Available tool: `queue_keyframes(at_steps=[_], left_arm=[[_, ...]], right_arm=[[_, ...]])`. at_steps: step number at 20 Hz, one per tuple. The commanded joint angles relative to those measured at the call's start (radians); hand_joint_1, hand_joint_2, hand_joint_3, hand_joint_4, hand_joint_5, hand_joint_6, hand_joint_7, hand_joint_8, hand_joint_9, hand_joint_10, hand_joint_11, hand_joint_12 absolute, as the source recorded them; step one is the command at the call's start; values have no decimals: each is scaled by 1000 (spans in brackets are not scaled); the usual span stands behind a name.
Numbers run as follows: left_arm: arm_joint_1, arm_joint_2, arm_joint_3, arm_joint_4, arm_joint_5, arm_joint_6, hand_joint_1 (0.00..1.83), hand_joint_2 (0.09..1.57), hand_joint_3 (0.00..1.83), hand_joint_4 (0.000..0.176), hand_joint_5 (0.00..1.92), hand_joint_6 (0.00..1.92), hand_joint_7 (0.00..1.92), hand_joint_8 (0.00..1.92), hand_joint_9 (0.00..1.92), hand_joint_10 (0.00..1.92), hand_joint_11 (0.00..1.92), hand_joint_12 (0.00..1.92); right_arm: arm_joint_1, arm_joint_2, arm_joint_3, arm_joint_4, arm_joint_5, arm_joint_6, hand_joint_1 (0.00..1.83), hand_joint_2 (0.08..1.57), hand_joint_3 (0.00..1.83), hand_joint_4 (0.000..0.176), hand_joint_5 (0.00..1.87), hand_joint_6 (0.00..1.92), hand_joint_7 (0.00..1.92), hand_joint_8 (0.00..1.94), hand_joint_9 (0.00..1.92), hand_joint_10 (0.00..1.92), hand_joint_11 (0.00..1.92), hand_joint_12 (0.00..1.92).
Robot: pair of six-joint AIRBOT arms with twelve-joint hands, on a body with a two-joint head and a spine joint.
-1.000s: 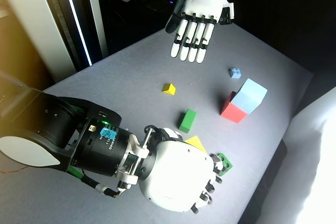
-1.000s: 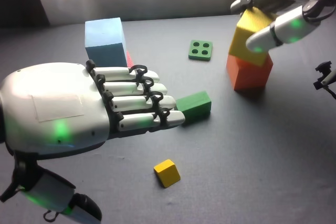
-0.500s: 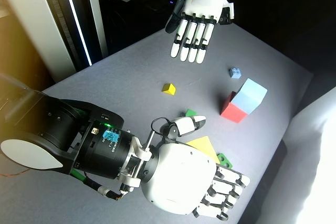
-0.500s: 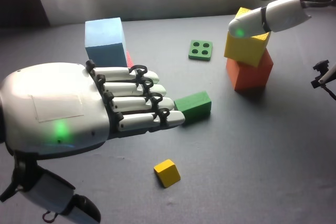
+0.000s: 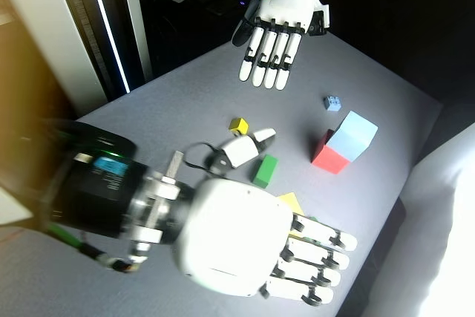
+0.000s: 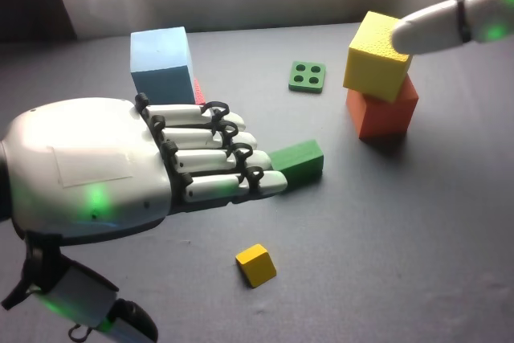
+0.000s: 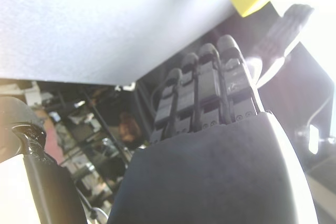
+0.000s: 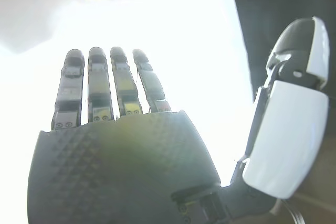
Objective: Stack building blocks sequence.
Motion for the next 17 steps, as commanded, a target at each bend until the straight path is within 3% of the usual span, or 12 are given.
queue_keyframes(at_steps=[1,5,10,15,17], left_arm=[[-16,6,2,-43,-76,-5,510,852,0,0,38,2,119,2,123,3,0,330],[-25,6,6,-65,-84,-7,529,854,1,0,20,1,102,2,96,1,0,230],[-43,6,4,-67,-82,-18,512,853,0,0,28,2,117,3,114,4,0,308],[-45,7,6,-67,-88,-30,508,863,3,0,19,0,94,0,94,0,0,230],[-46,7,6,-67,-89,-30,518,857,0,0,47,5,117,4,119,5,0,332]], right_arm=[[-3,32,-14,-11,171,14,426,676,0,0,0,0,0,0,0,0,0,0],[-79,167,-118,-113,316,14,351,677,0,0,0,0,0,0,0,0,0,0],[-133,297,-250,-182,341,-4,376,693,0,0,0,0,0,0,0,0,0,0],[-171,337,-271,-187,402,-8,456,742,17,0,0,0,0,0,0,0,0,0],[-195,341,-274,-187,461,-9,490,750,17,0,0,0,0,0,0,0,0,0]])
